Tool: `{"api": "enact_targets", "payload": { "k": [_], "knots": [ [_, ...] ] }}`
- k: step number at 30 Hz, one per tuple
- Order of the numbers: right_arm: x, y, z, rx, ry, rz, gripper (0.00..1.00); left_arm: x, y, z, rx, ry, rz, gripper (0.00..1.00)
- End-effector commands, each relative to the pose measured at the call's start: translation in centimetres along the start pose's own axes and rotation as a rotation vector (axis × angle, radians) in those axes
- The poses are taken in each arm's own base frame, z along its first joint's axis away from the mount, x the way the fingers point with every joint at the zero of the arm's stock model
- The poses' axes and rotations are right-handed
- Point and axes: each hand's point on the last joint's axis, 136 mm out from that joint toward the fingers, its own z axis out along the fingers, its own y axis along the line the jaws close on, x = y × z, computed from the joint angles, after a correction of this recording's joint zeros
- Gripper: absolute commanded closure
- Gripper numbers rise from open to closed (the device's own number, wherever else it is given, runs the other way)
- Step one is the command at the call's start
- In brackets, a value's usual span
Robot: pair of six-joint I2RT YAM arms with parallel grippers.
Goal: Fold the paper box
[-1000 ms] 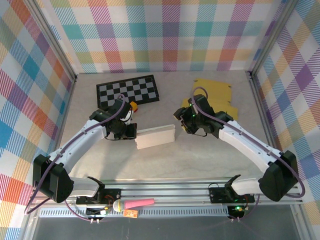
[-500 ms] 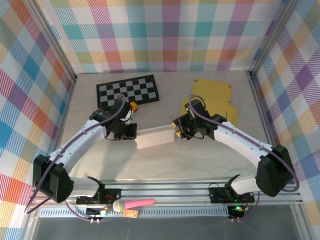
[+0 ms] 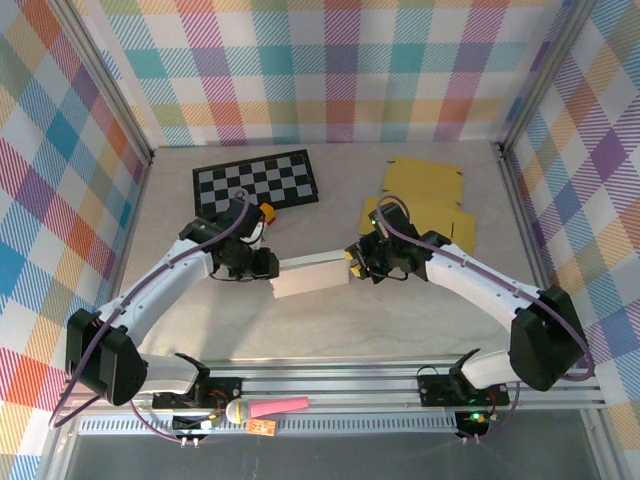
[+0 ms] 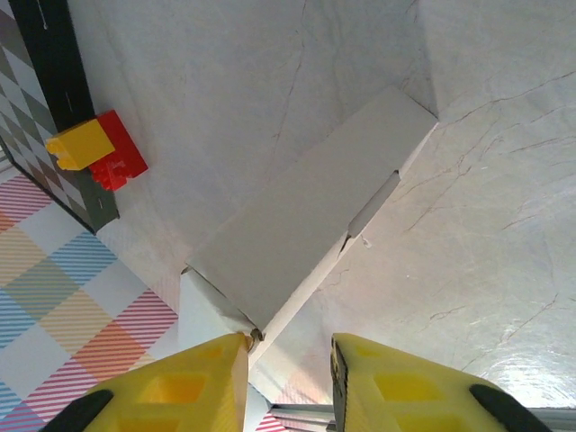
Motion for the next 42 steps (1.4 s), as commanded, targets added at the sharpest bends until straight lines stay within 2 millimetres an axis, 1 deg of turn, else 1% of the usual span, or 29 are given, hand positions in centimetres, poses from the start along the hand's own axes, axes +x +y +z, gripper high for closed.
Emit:
{"api": "enact_targets", "payload": {
  "k": [1,3,6,9,12,15,18,22,28,34,37,39,42],
  "knots": [
    [-0.4,-3.4,0.8,0.125,-0.003,0.026,0.69,-0.4,-1.0,-2.7,0.061,-0.059,-0.072,0.57],
    [-0.4,-3.4,0.8,0.128,-0.002,0.022,0.69,-1.0,-1.2,-3.4,0.092,-0.085,-0.125,0.54],
    [-0.4,-3.3,0.8,0.13,-0.004,0.021,0.7,-1.8,-0.9,-3.4,0.121,-0.096,-0.21,0.53],
    [-0.4,-3.3,0.9,0.129,-0.005,0.019,0.7,-2.2,-0.1,-2.6,0.142,-0.092,-0.282,0.57],
    [-0.4,-3.2,0.8,0.128,-0.005,0.02,0.7,-2.5,0.4,-2.0,0.153,-0.087,-0.307,0.62],
    [-0.4,-3.2,0.8,0.126,-0.005,0.019,0.7,-2.8,0.4,-1.5,0.167,-0.088,-0.314,0.63],
    [-0.4,-3.3,0.7,0.129,-0.007,0.02,0.7,-2.9,0.0,-0.9,0.196,-0.082,-0.323,0.67],
    [-0.4,-3.3,0.8,0.13,-0.009,0.022,0.7,-1.9,0.6,-0.1,0.184,-0.051,-0.339,0.74],
    [-0.5,-3.3,0.8,0.133,-0.01,0.021,0.7,-0.7,1.8,0.6,0.131,-0.029,-0.32,0.75],
    [-0.5,-3.9,1.0,0.157,-0.01,0.025,0.7,0.5,2.9,2.0,0.095,0.001,-0.311,0.78],
    [-0.6,-4.3,1.1,0.179,-0.012,0.031,0.7,1.3,3.6,2.5,0.073,0.014,-0.309,0.79],
    [-0.7,-5.0,1.2,0.204,-0.014,0.042,0.69,1.7,3.9,2.8,0.059,0.022,-0.308,0.79],
    [-0.8,-6.2,1.3,0.244,-0.016,0.062,0.69,2.1,4.3,3.2,0.043,0.035,-0.302,0.83]
  ]
}}
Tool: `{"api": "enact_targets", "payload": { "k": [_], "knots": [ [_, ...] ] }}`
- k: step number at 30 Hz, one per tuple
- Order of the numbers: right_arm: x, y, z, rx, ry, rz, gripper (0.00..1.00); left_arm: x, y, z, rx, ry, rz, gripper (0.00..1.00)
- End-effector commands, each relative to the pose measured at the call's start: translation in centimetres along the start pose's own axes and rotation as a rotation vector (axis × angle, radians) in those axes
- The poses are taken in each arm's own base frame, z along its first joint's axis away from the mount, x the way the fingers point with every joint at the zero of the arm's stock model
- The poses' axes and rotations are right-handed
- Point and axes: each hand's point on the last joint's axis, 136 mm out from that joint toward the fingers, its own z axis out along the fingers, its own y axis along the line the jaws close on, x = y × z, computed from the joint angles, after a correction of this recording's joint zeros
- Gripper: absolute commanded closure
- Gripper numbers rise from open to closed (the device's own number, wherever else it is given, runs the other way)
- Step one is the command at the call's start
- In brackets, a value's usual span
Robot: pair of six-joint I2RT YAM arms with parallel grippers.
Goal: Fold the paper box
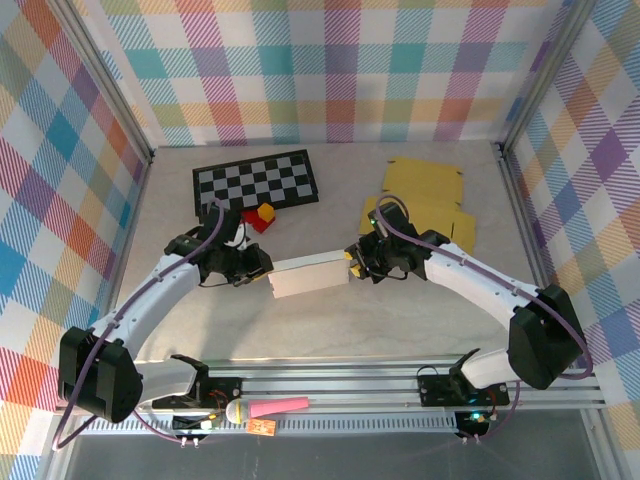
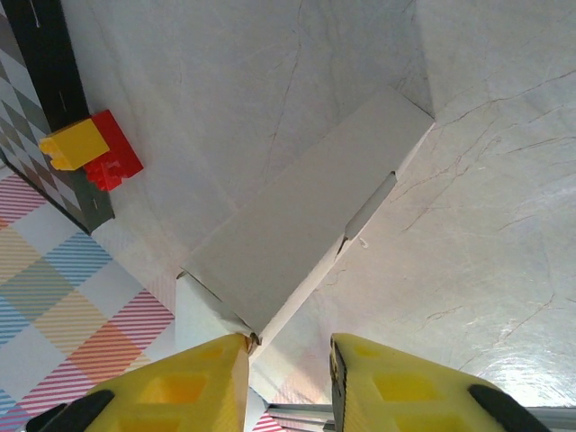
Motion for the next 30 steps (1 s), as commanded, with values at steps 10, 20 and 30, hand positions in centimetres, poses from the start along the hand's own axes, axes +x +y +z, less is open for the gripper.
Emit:
{"api": "enact_targets", "payload": {
  "k": [10,20,30],
  "knots": [
    [-0.2,-4.5,0.6,0.224,0.002,0.036,0.71,2.8,4.5,1.2,-0.148,0.089,-0.014,0.96],
    [0.5,2.6,-3.6,0.009,-0.033,-0.037,0.52,2.3,3.2,0.3,-0.139,0.048,0.045,0.97],
    [0.5,2.8,-2.3,0.047,0.061,0.169,0.32,2.3,2.0,0.2,-0.119,0.025,0.092,0.98]
  ]
}}
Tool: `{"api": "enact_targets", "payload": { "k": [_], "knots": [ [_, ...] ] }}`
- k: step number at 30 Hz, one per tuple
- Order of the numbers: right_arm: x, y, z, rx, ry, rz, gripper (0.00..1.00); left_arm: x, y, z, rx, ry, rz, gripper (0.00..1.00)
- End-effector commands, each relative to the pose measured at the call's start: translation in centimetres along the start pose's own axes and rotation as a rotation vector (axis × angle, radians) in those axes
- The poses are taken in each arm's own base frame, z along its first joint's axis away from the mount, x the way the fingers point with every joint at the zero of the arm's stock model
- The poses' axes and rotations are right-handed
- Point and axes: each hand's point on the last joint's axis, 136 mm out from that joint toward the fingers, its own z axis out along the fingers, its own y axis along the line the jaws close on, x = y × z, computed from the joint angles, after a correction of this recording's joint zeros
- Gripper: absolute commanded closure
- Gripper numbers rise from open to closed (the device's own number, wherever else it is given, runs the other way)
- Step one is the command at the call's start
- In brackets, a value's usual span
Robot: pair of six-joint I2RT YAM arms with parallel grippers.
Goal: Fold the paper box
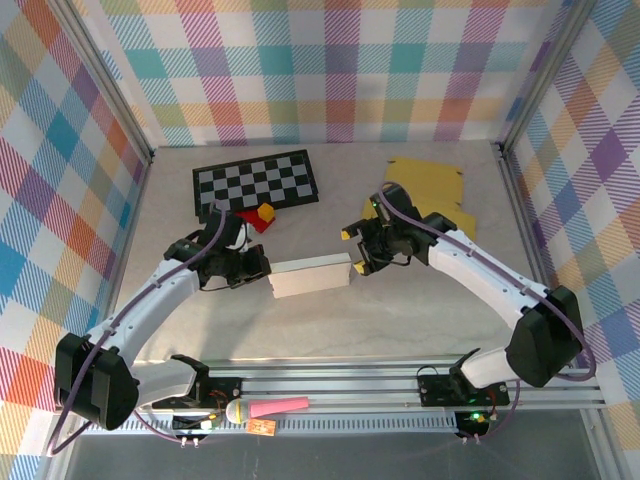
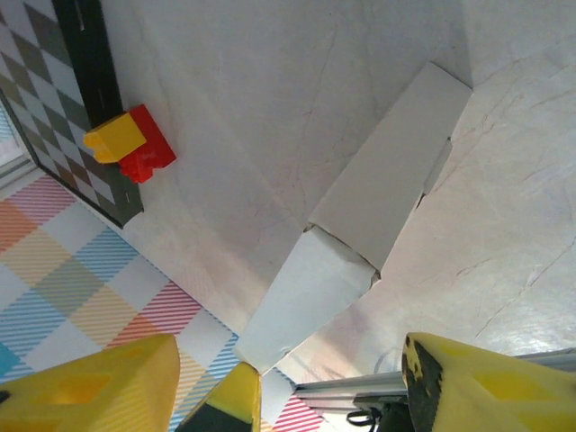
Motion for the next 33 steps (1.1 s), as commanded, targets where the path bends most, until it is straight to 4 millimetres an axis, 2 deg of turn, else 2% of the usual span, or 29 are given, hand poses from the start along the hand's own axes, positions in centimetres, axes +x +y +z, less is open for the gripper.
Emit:
{"api": "enact_targets", "payload": {
  "k": [1,6,11,14,18,21,22,24,26,29,33],
  "knots": [
    [0.4,-0.3,0.9,0.052,0.058,0.1,0.29,2.1,2.0,0.4,-0.105,0.061,0.015,0.98],
    [0.2,-1.5,2.9,0.072,0.101,0.144,0.23,2.5,1.7,0.4,-0.109,0.052,0.03,0.99],
    [0.4,-1.7,4.3,0.091,0.143,0.135,0.23,2.9,1.4,0.2,-0.111,0.04,0.039,0.99],
    [0.5,-2.8,5.2,0.124,0.176,0.113,0.26,3.2,1.3,0.1,-0.115,0.034,0.046,0.99],
    [-0.1,-3.8,6.4,0.094,0.18,0.045,0.38,3.5,1.2,0.0,-0.118,0.02,0.049,0.99],
    [-0.6,-3.0,7.2,0.006,0.183,-0.031,0.41,3.6,1.1,-0.3,-0.118,0.007,0.052,0.97],
    [-0.7,-2.4,7.4,-0.036,0.191,-0.063,0.42,3.6,1.1,-0.4,-0.121,0.003,0.052,0.93],
    [-0.6,-1.2,8.0,-0.108,0.215,-0.129,0.44,3.5,1.3,-0.9,-0.132,-0.007,0.048,0.76],
    [-0.3,0.3,8.8,-0.195,0.251,-0.216,0.47,3.4,1.2,-1.8,-0.137,-0.025,0.041,0.64],
    [0.3,2.1,10.0,-0.318,0.308,-0.302,0.53,2.8,0.5,-3.8,-0.125,-0.066,0.039,0.55],
    [1.2,3.7,12.0,-0.404,0.396,-0.374,0.6,1.0,-0.3,-7.5,-0.13,-0.17,0.047,0.51]
  ]
}}
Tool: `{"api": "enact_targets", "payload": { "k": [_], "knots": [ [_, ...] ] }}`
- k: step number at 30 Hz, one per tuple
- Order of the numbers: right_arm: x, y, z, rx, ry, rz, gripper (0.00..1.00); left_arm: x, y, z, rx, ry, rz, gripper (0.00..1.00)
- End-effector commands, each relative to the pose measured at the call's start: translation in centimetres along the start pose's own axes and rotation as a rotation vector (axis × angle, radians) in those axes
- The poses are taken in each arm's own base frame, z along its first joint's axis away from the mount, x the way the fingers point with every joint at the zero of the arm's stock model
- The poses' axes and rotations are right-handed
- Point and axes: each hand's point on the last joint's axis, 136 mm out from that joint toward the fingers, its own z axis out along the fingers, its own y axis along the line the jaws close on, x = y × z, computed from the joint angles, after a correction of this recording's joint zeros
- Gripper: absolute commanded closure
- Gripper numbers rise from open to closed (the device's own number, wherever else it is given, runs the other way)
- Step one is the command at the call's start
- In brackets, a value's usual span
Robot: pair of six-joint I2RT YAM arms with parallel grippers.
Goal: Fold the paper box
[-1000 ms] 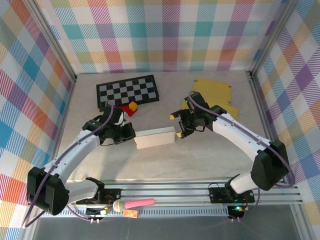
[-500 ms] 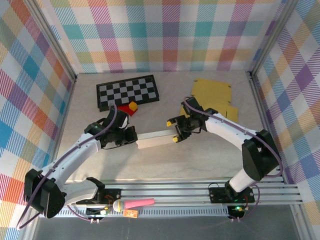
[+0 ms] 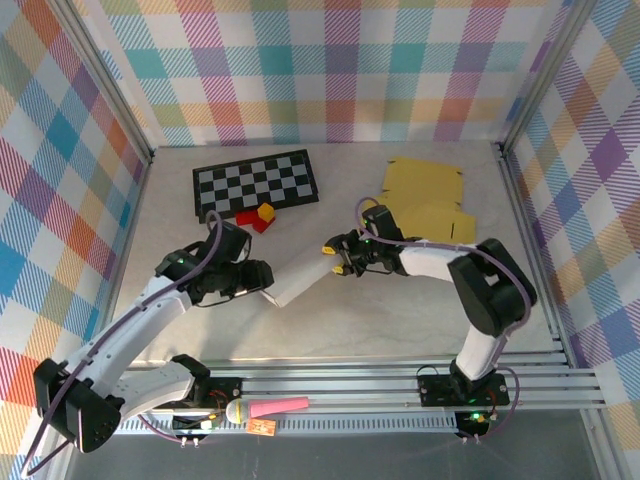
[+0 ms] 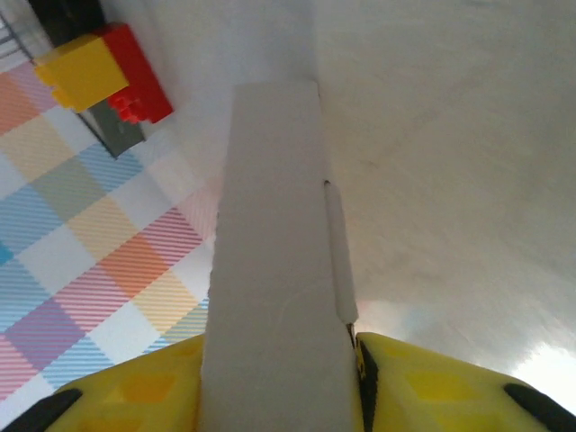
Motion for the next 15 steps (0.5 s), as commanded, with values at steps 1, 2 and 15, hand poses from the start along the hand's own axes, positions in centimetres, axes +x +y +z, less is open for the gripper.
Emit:
{"api": "enact_targets", "payload": {
  "k": [1,2,15],
  "knots": [
    [1.1,4.3,1.6,-0.183,0.117,-0.195,0.62,-2.2,0.1,-4.1,-0.016,-0.12,-0.004,0.5],
    [1.1,4.6,2.3,-0.193,0.131,-0.21,0.63,-2.7,0.1,-4.8,-0.019,-0.146,-0.006,0.5],
    [7.6,6.4,13.3,-0.195,0.207,-0.329,0.63,-5.3,1.3,-9.3,-0.021,-0.346,-0.027,0.54]
  ]
}}
